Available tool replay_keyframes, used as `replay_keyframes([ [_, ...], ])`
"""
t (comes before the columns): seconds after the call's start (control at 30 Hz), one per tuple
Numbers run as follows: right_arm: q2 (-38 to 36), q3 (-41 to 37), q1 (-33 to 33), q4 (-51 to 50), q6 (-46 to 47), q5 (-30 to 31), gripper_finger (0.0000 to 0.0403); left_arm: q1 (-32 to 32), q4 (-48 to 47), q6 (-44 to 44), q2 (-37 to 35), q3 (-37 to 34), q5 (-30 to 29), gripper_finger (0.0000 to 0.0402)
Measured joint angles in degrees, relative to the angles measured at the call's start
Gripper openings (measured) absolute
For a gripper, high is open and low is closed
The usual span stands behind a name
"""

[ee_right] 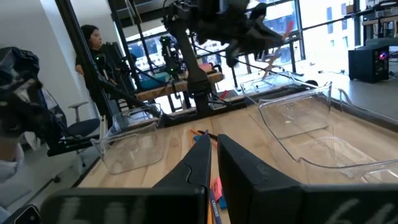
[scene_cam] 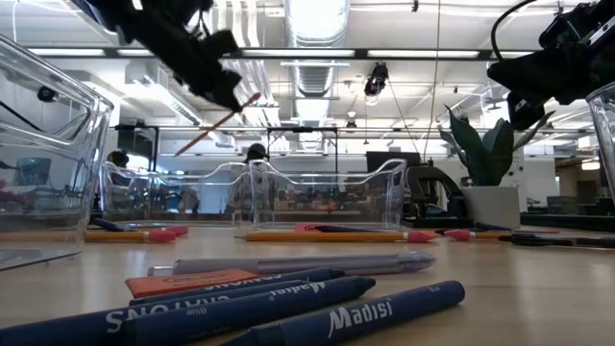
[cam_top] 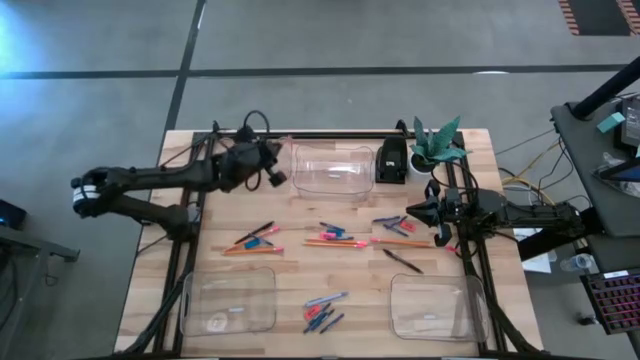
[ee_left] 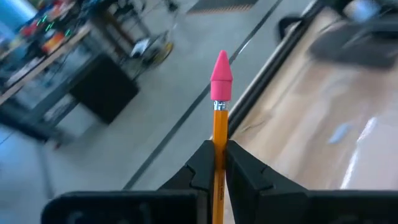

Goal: Sort crayons/erasers/pens/pencils in bins
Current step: Put the orange pencil into the top left transparent bin

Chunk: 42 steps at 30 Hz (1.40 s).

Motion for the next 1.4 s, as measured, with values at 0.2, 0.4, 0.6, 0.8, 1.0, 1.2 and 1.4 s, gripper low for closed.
replay_keyframes([
  [0.2, -0.02, 0.00, 0.02, 0.00, 0.00, 0.00, 0.0022, 8.61, -0.59, -2.14, 3.95, -3.49, 1.77, 0.0010],
  [0.4, -0.02, 0.00, 0.00, 0.00, 0.00, 0.00, 0.0022, 14.68, -0.42, -6.46, 7.95, -5.38, 11.90, 0.0010],
  [0.6, -0.02, 0.00, 0.02, 0.00, 0.00, -0.02, 0.0022, 16.11, -2.81, -6.00, 10.21, -7.11, 12.27, 0.0010],
  [0.8, -0.02, 0.02, 0.01, 0.00, 0.00, -0.02, 0.0022, 16.13, -8.08, -6.04, 10.34, -7.34, 13.45, 0.0010],
  [1.0, -0.02, 0.02, 0.00, 0.00, 0.00, 0.00, 0.0022, 16.14, -8.70, -3.60, 10.34, -7.34, 16.74, 0.0010],
  [1.2, -0.02, 0.02, 0.00, 0.00, 0.00, 0.00, 0.0022, 16.44, -8.70, -1.36, 10.34, -7.36, 17.01, 0.0010],
  [1.4, -0.02, 0.02, 0.02, 0.00, -0.02, 0.00, 0.0022, 16.82, -8.23, 3.15, 10.34, -6.87, 18.59, 0.0010],
])
